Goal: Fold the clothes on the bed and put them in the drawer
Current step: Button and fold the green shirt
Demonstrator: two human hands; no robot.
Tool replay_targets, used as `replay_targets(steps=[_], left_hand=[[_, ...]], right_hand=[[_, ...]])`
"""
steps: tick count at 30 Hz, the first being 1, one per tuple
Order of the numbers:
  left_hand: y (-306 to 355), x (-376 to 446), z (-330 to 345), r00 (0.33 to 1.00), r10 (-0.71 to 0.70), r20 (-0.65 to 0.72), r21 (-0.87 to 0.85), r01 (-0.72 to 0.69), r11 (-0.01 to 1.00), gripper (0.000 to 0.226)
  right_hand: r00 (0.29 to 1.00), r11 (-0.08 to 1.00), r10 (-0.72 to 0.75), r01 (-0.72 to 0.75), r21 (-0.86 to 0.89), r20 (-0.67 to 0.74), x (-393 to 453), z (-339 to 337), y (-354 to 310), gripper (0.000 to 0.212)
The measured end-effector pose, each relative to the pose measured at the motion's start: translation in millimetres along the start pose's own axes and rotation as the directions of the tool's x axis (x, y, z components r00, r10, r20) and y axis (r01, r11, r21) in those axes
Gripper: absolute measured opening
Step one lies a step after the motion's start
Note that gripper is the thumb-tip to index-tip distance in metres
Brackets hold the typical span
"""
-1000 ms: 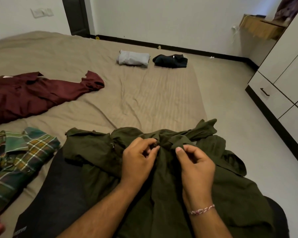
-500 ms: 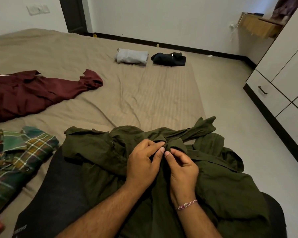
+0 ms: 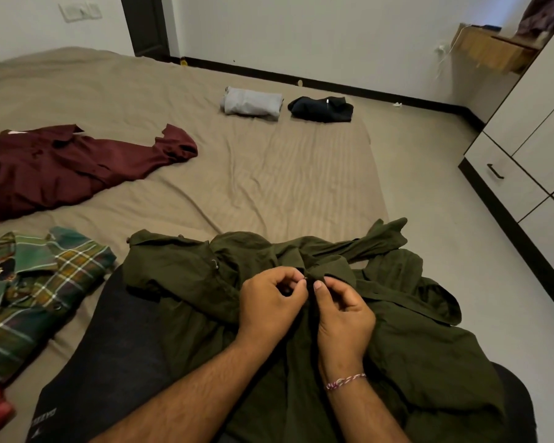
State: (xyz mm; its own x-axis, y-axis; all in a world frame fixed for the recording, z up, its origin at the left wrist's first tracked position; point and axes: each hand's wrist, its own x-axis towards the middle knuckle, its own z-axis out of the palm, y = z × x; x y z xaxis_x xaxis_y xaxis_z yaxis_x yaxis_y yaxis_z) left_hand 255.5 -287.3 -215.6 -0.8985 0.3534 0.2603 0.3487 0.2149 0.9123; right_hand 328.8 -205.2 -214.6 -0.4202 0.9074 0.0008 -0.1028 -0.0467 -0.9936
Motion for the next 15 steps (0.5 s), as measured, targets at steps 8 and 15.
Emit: replay_targets(steps=[8,15], left_hand=[[-0.7,-4.0,1.1,0.999,-0.03,0.031,-0.058,0.032,0.998,0.009],[-1.2,0.5,2.0,0.991,-0.131,0.027,-0.104,0.133,0.986,0.013]], right_hand=[[0.997,1.0,-0.006,0.008,-0.025,0.077,6.0,-0.2,13.7,0.022],[0.991,1.0,0.02,-0.022,0.018,0.131,10.0,-2.2,17.3,0.02]])
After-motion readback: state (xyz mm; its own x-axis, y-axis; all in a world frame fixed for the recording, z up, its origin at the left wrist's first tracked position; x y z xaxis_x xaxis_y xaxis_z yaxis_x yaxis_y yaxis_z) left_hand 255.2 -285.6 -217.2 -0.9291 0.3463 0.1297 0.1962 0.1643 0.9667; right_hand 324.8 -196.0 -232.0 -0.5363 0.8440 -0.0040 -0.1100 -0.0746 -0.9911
